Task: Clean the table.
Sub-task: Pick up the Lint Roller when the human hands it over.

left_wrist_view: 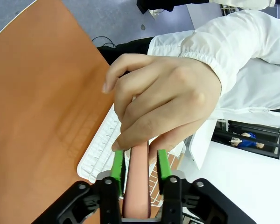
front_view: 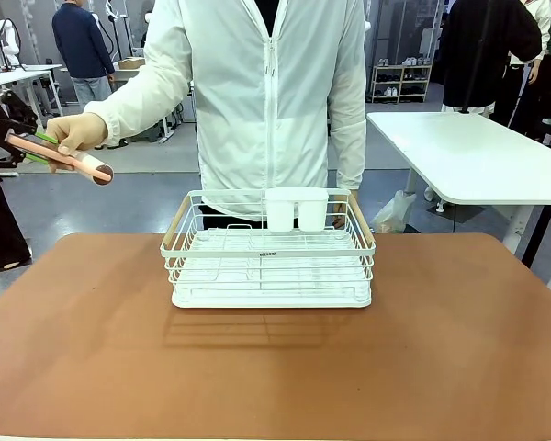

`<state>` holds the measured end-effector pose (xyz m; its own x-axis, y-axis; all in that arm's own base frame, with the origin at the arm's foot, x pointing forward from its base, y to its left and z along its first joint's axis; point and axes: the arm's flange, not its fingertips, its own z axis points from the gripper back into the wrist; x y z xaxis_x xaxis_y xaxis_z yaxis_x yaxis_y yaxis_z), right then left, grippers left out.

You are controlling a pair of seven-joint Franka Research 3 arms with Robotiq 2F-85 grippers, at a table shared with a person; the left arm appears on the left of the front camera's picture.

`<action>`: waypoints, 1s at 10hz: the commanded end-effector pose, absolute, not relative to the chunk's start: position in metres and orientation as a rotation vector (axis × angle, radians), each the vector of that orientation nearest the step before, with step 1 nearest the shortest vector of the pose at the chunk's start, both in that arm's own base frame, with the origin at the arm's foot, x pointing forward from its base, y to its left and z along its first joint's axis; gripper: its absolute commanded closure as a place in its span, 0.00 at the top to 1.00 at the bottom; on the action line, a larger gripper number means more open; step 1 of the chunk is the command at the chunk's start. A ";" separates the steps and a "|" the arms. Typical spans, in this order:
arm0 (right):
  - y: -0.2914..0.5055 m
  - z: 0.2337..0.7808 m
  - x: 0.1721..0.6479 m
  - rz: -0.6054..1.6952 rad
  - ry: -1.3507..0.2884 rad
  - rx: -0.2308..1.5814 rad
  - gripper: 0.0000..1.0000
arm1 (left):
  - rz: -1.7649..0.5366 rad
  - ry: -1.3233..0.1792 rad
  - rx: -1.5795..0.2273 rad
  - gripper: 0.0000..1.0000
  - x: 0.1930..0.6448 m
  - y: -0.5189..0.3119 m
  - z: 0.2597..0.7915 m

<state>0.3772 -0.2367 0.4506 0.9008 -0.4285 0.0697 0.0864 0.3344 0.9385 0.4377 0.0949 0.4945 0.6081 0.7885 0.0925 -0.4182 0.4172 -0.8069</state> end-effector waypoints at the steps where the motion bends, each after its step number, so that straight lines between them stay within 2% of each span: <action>1: -0.236 0.453 0.377 -0.344 -0.333 1.198 1.00 | 0.784 -0.547 -0.858 0.20 0.442 0.096 0.491; 2: -0.236 0.453 0.377 -0.344 -0.333 1.198 1.00 | 0.784 -0.545 -0.860 0.04 0.441 0.095 0.491; 3: -0.236 0.453 0.377 -0.344 -0.333 1.198 1.00 | 0.782 -0.548 -0.863 0.00 0.441 0.095 0.492; 5: -0.236 0.453 0.377 -0.344 -0.333 1.198 1.00 | 0.784 -0.557 -0.875 0.00 0.439 0.097 0.495; 6: -0.236 0.453 0.377 -0.344 -0.333 1.198 1.00 | 0.802 -0.593 -0.881 0.05 0.436 0.101 0.497; 7: -0.236 0.453 0.377 -0.344 -0.333 1.198 1.00 | 0.799 -0.510 -0.842 0.05 0.438 0.094 0.496; 10: -0.236 0.453 0.377 -0.344 -0.333 1.198 1.00 | 0.799 -0.510 -0.842 0.05 0.438 0.094 0.496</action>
